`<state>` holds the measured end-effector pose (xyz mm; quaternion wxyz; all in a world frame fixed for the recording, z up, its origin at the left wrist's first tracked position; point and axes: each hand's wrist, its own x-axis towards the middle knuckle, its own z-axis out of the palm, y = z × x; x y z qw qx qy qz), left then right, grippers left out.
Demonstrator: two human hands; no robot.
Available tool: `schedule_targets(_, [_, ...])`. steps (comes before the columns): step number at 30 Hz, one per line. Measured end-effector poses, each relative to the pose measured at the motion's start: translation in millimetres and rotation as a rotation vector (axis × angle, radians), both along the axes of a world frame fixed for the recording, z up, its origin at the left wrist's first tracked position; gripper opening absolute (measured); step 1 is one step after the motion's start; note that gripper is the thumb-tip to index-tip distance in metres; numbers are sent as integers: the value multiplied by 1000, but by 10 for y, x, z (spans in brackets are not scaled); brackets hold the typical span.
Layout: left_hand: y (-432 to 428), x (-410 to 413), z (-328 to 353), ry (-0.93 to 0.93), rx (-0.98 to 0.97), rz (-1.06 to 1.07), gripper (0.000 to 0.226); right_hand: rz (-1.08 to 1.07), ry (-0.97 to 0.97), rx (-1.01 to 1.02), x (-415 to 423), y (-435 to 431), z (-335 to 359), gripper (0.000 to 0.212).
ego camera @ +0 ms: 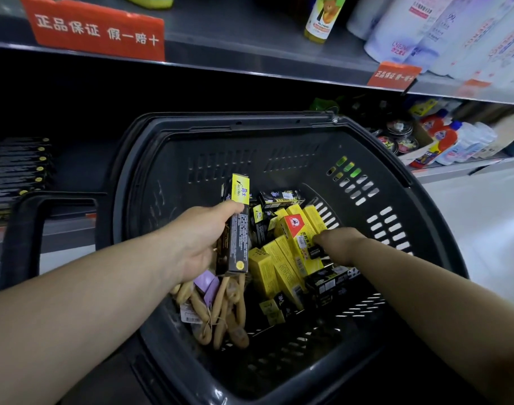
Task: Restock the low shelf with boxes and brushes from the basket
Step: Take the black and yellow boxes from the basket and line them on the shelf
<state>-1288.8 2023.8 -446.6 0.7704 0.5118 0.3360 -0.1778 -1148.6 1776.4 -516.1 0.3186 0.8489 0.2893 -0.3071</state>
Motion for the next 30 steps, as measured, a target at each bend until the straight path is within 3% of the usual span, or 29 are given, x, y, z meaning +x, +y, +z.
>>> schedule_targets(3, [-7,8,11,12,-23,12,20,79,-83,69,-24,202,57,30])
schedule_targets(7, [11,19,-23,39,-61,64,21,57,-296,604,-92,509,466,31])
schedule_targets(9, [24,25,-34,44,-95,94,22,261,-339,959,-217,650,696,31])
schedule_targets(11, [26,37,-34,18,-123,120,26,564,-350,1167,-343,767,833,31])
schedule_targets(14, [25,43,-12,-69,-190,154,33,770,-292,1236,-514,920,873,32])
schedule_targets(17, [45,25,18,-95,-187,157,31,742,-237,1225,-619,979,868,36])
schedule_targets(20, [57,15,30,-109,-166,184,33,445,-138,1371,-639,972,873,43])
schedule_targets(23, [55,15,21,-127,-136,189,36,-212,113,1593,-666,1011,945,41])
schedule_targets(25, [48,15,4,-131,-112,163,40,-584,230,1587,-668,1060,946,34])
schedule_targets(27, [36,13,-10,-144,-87,141,40,-880,364,1455,-668,1088,930,41])
schedule_targets(29, [19,16,-20,-152,-63,149,38,-980,543,1377,-729,1128,924,37])
schedule_targets(30, [16,19,-24,-149,-47,167,37,-910,576,1364,-773,1148,915,32])
